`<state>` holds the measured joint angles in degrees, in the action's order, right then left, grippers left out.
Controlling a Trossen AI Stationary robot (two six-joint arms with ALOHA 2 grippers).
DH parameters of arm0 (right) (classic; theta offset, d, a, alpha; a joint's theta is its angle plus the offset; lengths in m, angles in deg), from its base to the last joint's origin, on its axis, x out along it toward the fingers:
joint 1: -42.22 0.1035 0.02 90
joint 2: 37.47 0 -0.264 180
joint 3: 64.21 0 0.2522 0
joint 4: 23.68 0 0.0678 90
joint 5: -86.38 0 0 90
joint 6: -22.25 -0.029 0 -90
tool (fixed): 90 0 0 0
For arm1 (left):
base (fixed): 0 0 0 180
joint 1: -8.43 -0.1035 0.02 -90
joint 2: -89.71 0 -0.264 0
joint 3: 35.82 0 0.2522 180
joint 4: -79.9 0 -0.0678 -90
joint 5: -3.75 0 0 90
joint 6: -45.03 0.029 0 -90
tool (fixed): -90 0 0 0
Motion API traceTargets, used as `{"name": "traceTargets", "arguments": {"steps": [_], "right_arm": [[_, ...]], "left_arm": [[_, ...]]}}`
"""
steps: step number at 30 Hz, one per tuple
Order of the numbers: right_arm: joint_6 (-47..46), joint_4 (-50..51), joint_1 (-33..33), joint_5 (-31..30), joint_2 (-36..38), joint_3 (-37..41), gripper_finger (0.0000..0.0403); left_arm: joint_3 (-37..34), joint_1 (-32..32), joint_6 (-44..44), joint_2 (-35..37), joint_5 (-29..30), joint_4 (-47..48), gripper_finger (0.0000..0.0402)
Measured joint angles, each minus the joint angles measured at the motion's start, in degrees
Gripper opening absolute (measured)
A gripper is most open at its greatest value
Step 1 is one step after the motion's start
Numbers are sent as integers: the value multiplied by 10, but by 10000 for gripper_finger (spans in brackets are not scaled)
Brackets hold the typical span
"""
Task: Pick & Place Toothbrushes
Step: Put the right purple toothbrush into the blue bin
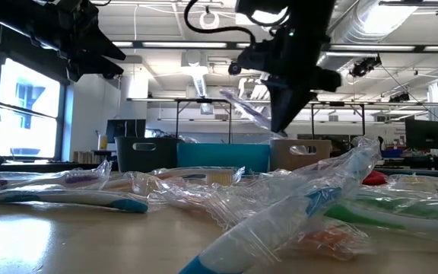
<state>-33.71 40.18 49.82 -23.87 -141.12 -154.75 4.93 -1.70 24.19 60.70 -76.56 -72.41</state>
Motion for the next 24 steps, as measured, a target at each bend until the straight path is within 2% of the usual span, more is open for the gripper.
{"name": "traceTargets", "arguments": {"steps": [14,24], "right_arm": [[351,-68,-155,53,0,0,8],[488,-139,-223,112,0,0,8]], "left_arm": [[0,0,-2,0,0,0,206],[0,0,-7,0,0,-1,206]]}}
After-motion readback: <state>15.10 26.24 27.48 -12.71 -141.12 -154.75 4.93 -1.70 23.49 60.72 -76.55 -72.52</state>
